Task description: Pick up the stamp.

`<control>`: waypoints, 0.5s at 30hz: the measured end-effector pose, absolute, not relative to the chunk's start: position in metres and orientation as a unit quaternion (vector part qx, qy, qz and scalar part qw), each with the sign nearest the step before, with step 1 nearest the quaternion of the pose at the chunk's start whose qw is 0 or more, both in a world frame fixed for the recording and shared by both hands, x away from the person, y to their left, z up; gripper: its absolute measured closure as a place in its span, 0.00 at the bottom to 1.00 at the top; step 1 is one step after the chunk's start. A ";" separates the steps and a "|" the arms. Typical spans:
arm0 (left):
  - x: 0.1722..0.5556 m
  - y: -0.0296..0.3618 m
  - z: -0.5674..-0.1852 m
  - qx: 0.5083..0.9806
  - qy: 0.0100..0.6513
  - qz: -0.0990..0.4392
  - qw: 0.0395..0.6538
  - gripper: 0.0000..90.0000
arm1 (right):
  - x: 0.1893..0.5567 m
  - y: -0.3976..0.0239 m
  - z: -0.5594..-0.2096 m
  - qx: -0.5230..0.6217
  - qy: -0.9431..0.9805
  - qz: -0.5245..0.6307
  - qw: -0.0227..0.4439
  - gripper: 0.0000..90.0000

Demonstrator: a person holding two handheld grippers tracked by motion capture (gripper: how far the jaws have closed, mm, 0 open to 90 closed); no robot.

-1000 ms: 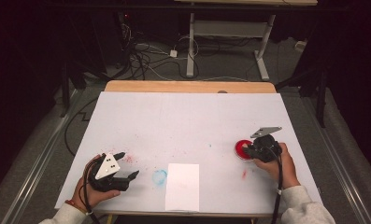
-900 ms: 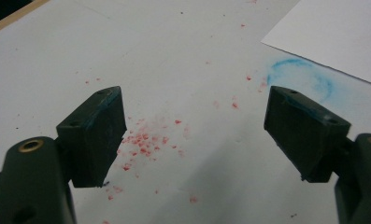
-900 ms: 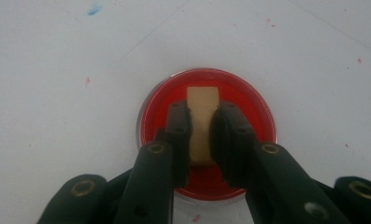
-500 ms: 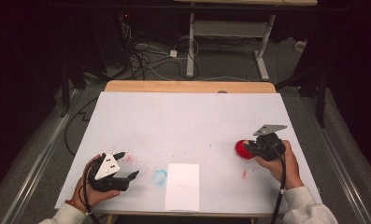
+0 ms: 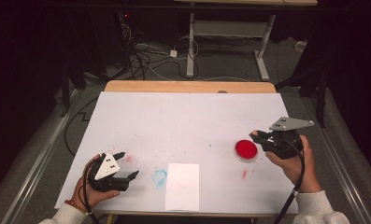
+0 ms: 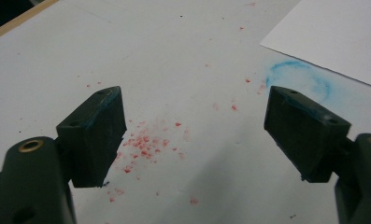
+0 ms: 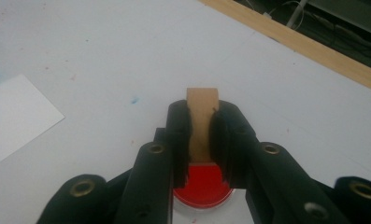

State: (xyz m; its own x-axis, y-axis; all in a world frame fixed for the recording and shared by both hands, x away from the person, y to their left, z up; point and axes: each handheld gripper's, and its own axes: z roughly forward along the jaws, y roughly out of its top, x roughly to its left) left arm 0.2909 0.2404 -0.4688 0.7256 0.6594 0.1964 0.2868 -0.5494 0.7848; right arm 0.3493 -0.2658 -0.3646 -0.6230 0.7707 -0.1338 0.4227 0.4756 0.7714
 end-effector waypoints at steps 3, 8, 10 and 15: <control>0.290 0.240 -0.469 0.846 0.284 0.238 0.384 0.22 | 0.346 -0.266 -0.360 0.358 0.823 0.365 0.246 0.85; 0.291 0.240 -0.469 0.847 0.280 0.243 0.381 0.22 | 0.347 -0.264 -0.363 0.356 0.827 0.356 0.249 0.85; 0.290 0.240 -0.469 0.848 0.283 0.237 0.380 0.22 | 0.349 -0.262 -0.368 0.357 0.830 0.347 0.250 0.85; 0.291 0.240 -0.470 0.849 0.283 0.236 0.377 0.21 | 0.364 -0.259 -0.394 0.368 0.844 0.312 0.236 0.85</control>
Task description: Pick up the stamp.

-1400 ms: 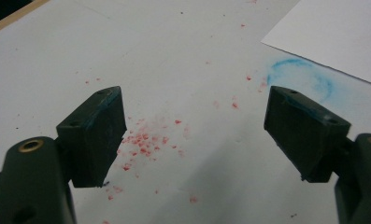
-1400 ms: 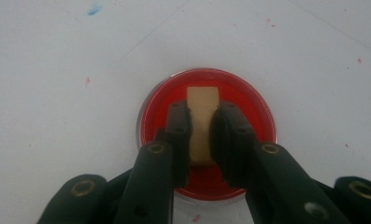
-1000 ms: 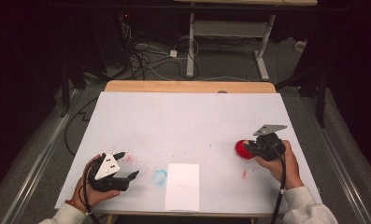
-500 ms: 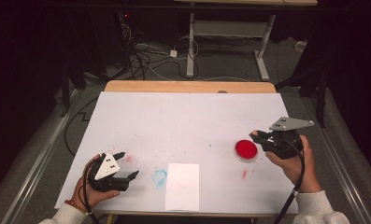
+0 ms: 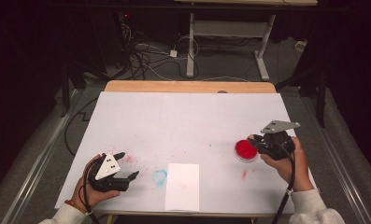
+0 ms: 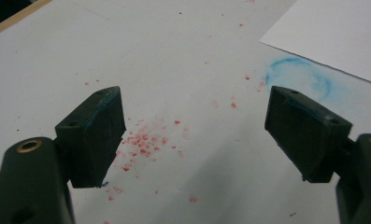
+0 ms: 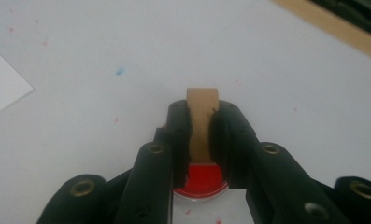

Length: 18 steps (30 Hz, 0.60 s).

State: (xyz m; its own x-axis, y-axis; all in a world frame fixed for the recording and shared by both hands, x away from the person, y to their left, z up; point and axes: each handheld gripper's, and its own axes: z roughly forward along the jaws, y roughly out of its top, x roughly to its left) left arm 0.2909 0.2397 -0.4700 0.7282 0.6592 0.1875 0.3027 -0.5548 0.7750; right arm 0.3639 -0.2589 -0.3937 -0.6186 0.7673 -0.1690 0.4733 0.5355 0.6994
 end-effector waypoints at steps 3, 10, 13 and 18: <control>0.291 0.240 -0.470 0.850 0.279 0.240 0.378 0.21 | 0.373 -0.257 -0.411 0.375 0.851 0.292 0.223 0.85; 0.292 0.239 -0.471 0.853 0.278 0.241 0.370 0.21 | 0.384 -0.256 -0.435 0.382 0.863 0.270 0.190 0.85; 0.292 0.239 -0.471 0.853 0.278 0.240 0.371 0.21 | 0.386 -0.256 -0.442 0.387 0.866 0.261 0.181 0.85; 0.292 0.239 -0.471 0.854 0.277 0.240 0.370 0.21 | 0.389 -0.258 -0.447 0.386 0.868 0.263 0.170 0.85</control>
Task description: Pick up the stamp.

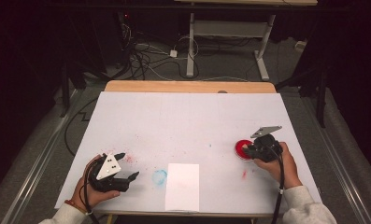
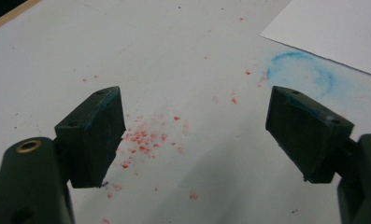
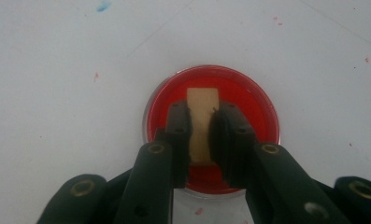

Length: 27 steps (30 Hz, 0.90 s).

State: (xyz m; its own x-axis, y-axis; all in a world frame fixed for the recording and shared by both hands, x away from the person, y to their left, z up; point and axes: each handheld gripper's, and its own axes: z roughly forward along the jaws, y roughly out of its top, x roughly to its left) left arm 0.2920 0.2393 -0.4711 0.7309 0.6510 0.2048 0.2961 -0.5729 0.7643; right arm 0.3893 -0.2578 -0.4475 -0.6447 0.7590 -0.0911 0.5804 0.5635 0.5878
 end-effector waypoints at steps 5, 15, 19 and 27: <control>0.291 0.238 -0.471 0.855 0.276 0.237 0.370 0.21 | 0.389 -0.257 -0.449 0.385 0.868 0.262 0.172 0.85; 0.291 0.237 -0.472 0.855 0.280 0.232 0.370 0.21 | 0.389 -0.258 -0.450 0.390 0.865 0.266 0.171 0.85; 0.291 0.237 -0.472 0.855 0.279 0.232 0.370 0.21 | 0.388 -0.257 -0.451 0.391 0.864 0.266 0.173 0.85; 0.292 0.237 -0.471 0.852 0.279 0.240 0.372 0.21 | 0.387 -0.259 -0.453 0.396 0.860 0.273 0.172 0.85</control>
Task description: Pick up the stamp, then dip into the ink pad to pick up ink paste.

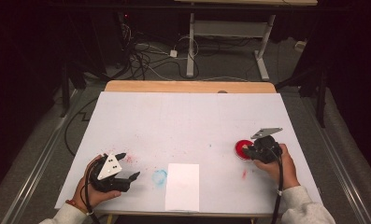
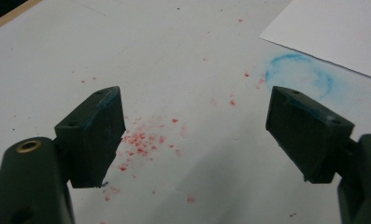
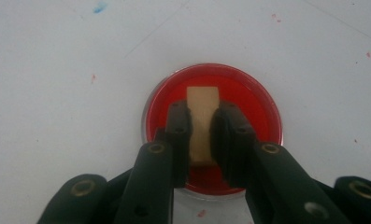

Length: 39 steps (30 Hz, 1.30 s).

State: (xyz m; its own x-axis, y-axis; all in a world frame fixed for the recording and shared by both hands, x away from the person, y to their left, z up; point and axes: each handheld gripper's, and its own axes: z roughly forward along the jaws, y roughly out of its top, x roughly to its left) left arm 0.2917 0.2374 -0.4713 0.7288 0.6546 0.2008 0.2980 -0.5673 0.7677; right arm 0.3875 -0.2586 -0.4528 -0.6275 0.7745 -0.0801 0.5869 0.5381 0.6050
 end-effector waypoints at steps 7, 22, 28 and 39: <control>0.292 0.239 -0.471 0.850 0.283 0.236 0.377 0.21 | 0.388 -0.261 -0.454 0.394 0.859 0.280 0.169 0.85; 0.296 0.235 -0.472 0.855 0.276 0.227 0.377 0.21 | 0.387 -0.260 -0.453 0.392 0.860 0.277 0.172 0.85; 0.296 0.236 -0.472 0.854 0.278 0.227 0.378 0.21 | 0.387 -0.259 -0.452 0.387 0.863 0.275 0.176 0.85; 0.295 0.236 -0.473 0.857 0.277 0.228 0.370 0.21 | 0.381 -0.260 -0.432 0.379 0.852 0.300 0.200 0.85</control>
